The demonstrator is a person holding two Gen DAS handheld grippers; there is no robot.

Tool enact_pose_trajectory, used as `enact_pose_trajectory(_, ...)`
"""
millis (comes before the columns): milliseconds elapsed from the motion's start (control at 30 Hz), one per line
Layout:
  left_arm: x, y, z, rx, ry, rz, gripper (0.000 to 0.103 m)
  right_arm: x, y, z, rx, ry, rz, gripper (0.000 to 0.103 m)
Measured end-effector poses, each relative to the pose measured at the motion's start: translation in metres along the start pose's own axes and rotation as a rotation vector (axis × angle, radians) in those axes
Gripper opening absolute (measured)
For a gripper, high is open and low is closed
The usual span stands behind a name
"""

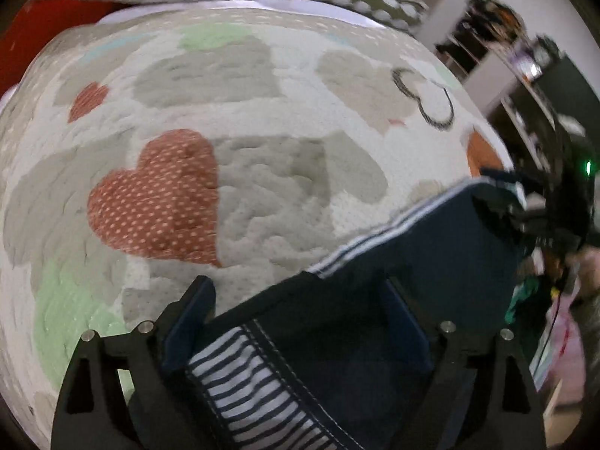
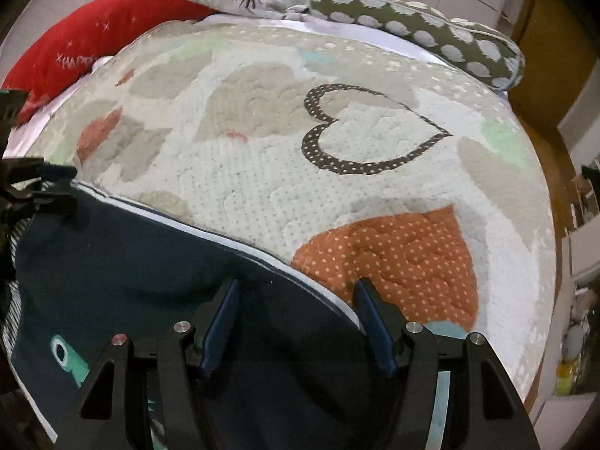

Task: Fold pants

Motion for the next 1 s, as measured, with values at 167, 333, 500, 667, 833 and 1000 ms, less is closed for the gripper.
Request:
enact_pose_trajectory(167,-0.011,-0.010,0.001,0.043,-0.017,0.050,0.007,-0.002,0.010,0.001,-0.007,-0.004,0.061,0.005)
enact_pose_trajectory(333,-0.042,-0.023,0.003,0.050,-0.107,0.108,0.007,-0.021,0.016,0.001,0.008,-0.055,0.045,0.005)
enact_pose_trajectory(500,-0.086,-0.041,-0.009,0.032,-0.209,0.115,0.007,-0.069,0.028,-0.008,0.025,-0.146,0.045,0.005)
enact_pose_trajectory(667,-0.128,-0.065,-0.043,0.013,-0.308,0.102,0.007,-0.122,0.049,-0.039,0.004,-0.221,0.064,0.005)
enact_pose_trajectory(833,-0.147,-0.084,-0.102,-0.023,-0.368,0.112,0.007,-0.157,0.082,-0.094,-0.027,-0.253,0.101,0.005)
enact_pose_trajectory(1000,-0.126,-0.094,-0.162,-0.069,-0.334,0.167,0.008,-0.151,0.103,-0.160,-0.017,-0.219,0.135,0.005)
Point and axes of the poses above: each gripper's, at about its wrist camera, not at the fingertips, and x roughly the way its jaws point, y to its left, z to its top, the point moved 8 cm from there along x, roughly the way its jaws point, and after that the axes turned 8 degrees about x, right-handed, at the moved point
